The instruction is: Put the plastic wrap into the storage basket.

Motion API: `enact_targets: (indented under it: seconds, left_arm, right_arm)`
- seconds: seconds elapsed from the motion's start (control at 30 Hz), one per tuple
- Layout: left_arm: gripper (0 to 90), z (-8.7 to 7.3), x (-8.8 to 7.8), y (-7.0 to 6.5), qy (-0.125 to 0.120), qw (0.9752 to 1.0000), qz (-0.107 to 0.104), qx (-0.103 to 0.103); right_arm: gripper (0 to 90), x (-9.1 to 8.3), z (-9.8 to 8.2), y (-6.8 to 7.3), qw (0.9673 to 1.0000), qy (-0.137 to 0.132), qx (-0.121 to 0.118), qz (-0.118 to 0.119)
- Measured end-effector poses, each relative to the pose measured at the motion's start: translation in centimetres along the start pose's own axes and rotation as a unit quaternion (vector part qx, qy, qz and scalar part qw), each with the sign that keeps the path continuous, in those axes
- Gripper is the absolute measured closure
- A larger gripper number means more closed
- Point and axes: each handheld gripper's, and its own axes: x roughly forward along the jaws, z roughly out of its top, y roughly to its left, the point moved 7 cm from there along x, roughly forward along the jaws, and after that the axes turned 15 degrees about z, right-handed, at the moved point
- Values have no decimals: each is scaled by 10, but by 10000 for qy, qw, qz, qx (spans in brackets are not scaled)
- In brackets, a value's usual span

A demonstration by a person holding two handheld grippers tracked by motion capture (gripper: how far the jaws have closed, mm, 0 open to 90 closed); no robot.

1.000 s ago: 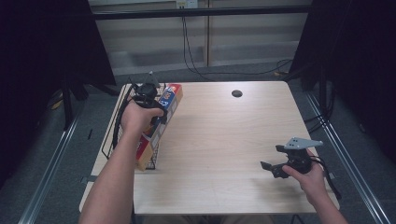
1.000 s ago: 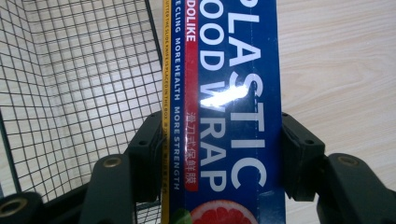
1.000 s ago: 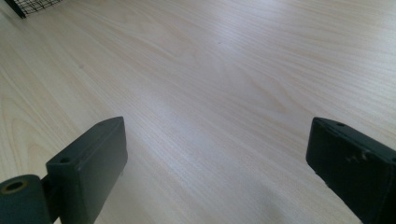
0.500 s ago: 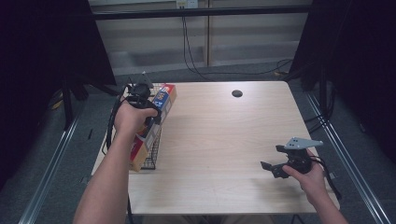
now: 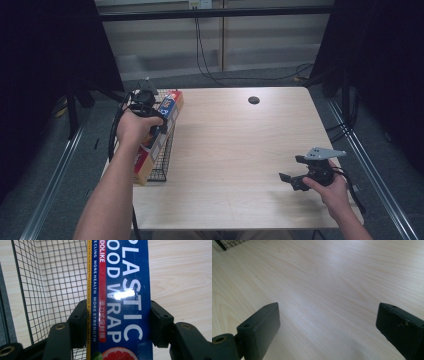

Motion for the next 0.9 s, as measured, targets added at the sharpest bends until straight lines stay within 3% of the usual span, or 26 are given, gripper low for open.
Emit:
enact_targets:
  seconds: [0.9]
  left_arm:
    - [433, -9, 5, 26, 86, 9995, 93, -288]
  right_arm:
    - [48, 2, 2, 3, 10000, -26, -3, 49]
